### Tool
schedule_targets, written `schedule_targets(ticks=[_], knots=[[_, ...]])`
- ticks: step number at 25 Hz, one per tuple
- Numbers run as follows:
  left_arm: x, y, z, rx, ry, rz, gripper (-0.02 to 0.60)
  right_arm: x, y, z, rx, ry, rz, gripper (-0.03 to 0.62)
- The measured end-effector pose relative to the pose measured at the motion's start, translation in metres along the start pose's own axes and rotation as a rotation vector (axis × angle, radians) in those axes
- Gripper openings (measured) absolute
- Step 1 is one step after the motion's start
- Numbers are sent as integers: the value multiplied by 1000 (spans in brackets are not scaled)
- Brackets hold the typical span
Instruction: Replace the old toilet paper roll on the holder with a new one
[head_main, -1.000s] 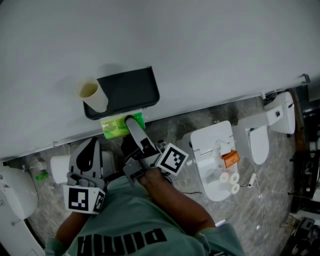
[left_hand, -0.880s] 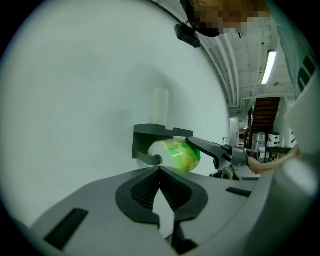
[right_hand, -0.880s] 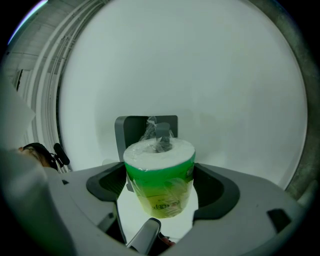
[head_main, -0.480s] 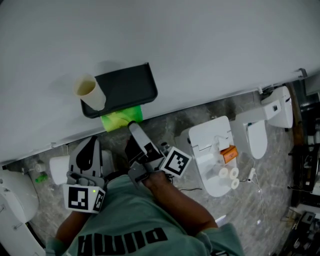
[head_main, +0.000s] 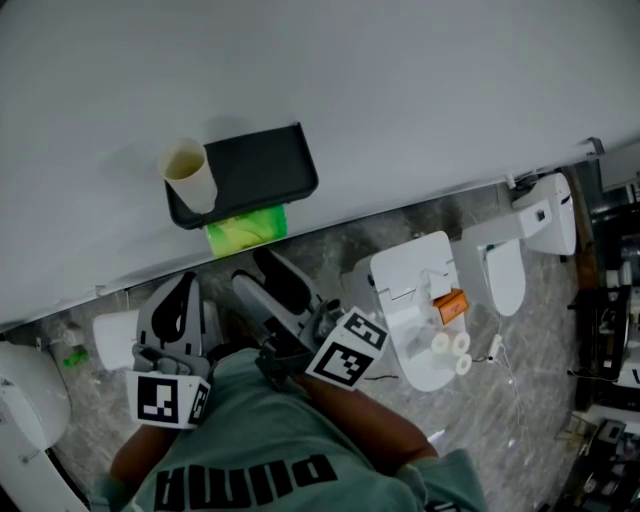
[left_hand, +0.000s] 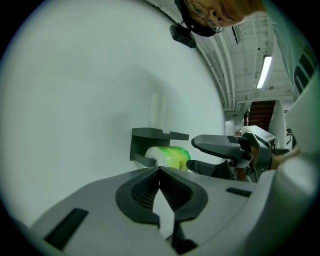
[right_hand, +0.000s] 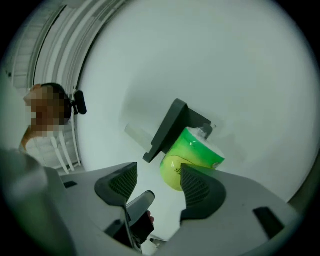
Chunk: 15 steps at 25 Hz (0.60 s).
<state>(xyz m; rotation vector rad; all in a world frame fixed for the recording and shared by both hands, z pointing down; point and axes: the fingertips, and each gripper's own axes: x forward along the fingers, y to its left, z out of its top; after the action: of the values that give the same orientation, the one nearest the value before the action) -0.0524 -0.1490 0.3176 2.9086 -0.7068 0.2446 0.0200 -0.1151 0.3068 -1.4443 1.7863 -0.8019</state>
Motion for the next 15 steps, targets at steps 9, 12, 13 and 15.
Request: schedule_targets(ticks=[9, 12, 13, 15], knots=[[-6, 0, -1, -22, -22, -16, 5, -2, 22, -8, -521, 99, -108, 78], [-8, -1, 2, -23, -35, -22, 5, -2, 22, -10, -660, 130, -172, 8], [-9, -2, 3, -21, -38, -24, 5, -2, 22, -11, -694, 139, -189, 5], [-13, -2, 4, -14, -43, -27, 5, 1, 26, -12, -742, 136, -210, 6]])
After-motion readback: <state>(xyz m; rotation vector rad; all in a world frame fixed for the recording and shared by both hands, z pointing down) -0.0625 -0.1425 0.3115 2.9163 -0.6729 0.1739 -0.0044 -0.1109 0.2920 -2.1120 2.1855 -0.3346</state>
